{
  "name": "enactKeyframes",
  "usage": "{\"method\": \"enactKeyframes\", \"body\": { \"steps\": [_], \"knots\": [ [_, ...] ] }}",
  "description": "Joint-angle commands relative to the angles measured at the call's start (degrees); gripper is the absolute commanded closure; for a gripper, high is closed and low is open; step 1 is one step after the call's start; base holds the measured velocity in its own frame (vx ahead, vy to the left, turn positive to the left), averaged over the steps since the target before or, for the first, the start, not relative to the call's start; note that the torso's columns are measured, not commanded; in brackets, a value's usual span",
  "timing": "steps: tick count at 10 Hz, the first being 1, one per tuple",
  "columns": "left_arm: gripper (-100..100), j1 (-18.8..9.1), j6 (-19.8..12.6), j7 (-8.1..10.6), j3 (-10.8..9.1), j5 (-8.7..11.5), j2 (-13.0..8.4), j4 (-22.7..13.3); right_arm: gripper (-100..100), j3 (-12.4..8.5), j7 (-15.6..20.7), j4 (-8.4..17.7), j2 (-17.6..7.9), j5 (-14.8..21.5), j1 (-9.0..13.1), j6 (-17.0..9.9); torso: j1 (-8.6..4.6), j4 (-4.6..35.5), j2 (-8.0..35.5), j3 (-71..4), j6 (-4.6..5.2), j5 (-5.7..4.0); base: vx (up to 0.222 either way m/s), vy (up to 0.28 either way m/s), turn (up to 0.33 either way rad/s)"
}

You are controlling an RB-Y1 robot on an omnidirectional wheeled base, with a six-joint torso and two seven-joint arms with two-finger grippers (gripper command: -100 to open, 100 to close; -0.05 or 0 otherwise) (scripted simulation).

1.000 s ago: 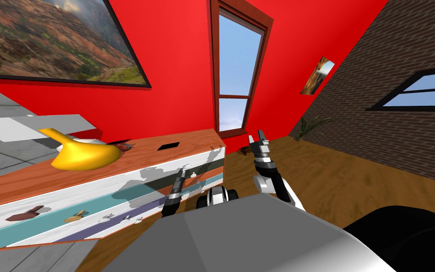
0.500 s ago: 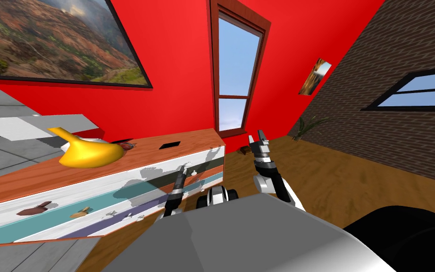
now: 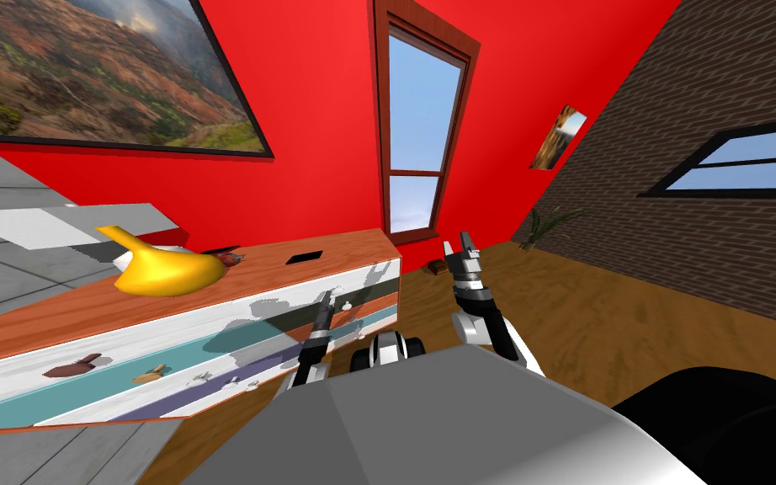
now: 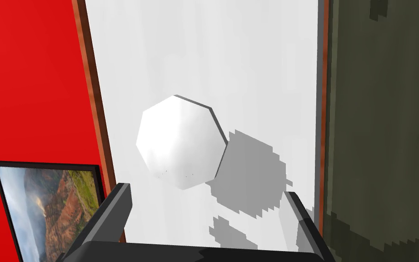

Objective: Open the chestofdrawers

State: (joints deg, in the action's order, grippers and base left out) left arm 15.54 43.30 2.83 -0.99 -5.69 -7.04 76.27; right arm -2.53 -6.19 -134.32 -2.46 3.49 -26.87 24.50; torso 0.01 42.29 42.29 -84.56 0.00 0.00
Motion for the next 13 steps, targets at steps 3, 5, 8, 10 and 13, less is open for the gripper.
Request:
{"method": "enactKeyframes", "body": {
  "steps": [3,5,8,10,13],
  "knots": [
    [-100,-1.34,-5.11,0.96,0.19,-0.09,-0.02,2.12,0,0.00,0.00,0.00,0.00,0.00,0.00,0.00,-0.01,0.00,-0.01,-0.01,0.00,0.00,-0.041,0.010,-0.011],
    [-100,-2.01,-7.54,1.40,0.29,-0.14,-0.07,3.11,0,0.00,0.00,0.00,0.00,0.00,0.00,0.00,-0.01,0.00,-0.01,0.00,0.00,0.00,-0.042,0.010,-0.013],
    [-100,-3.05,-11.37,2.08,0.45,-0.21,0.11,4.62,0,0.00,0.00,0.00,0.00,0.00,0.00,0.00,-0.02,0.00,0.00,0.00,0.00,0.00,-0.048,0.005,-0.013],
    [-100,-3.74,-13.87,2.52,0.55,-0.25,0.48,5.58,0,0.00,0.00,0.00,0.00,0.00,0.00,0.00,-0.02,0.00,-0.01,-0.01,0.00,-0.01,-0.048,0.006,-0.013],
    [-100,-4.63,-17.12,3.09,0.68,-0.31,1.07,6.81,0,0.00,0.00,0.00,0.00,0.00,0.00,0.00,0.00,-0.01,-0.03,-0.02,0.00,0.00,-0.042,0.009,-0.011]
  ]
}}
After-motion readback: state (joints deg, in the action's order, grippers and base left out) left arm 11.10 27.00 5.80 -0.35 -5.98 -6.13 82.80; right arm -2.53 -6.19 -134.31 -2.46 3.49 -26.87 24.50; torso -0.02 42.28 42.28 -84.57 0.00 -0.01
